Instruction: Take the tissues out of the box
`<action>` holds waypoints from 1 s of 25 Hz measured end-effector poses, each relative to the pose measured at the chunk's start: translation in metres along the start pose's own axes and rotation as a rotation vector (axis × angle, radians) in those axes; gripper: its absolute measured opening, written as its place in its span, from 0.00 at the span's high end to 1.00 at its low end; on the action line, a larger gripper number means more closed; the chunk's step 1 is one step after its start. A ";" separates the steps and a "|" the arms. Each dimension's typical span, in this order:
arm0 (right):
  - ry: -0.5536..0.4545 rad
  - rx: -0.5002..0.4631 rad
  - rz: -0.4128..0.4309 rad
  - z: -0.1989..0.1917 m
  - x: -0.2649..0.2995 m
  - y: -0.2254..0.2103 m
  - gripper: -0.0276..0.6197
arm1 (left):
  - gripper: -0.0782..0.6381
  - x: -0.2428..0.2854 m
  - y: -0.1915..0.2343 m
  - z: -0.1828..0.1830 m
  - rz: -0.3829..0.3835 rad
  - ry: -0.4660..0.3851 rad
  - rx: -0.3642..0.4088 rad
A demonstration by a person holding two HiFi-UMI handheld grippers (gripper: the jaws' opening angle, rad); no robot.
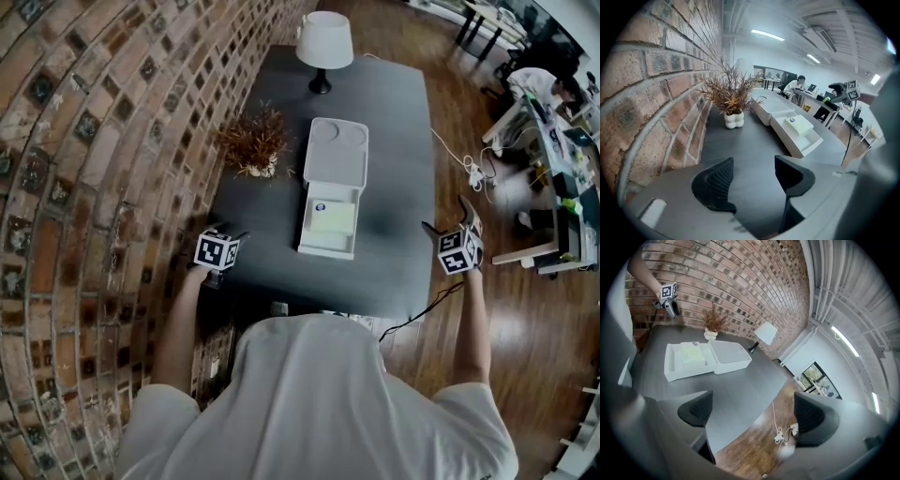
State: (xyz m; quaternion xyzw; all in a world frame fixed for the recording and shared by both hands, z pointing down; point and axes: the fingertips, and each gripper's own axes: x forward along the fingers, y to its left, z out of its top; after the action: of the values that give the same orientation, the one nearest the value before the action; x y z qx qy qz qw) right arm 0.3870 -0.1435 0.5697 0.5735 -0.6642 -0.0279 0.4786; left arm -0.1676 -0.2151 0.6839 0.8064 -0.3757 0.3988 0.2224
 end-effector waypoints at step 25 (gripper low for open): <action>-0.101 -0.087 0.371 0.080 0.043 0.078 0.13 | 0.49 -0.051 -0.012 0.029 0.049 -0.164 0.042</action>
State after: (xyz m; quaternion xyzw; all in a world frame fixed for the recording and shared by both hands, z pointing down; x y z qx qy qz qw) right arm 0.2810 -0.1914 0.5979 0.4180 -0.7797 0.0035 0.4661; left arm -0.1643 -0.2049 0.6246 0.8315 -0.4038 0.3445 0.1641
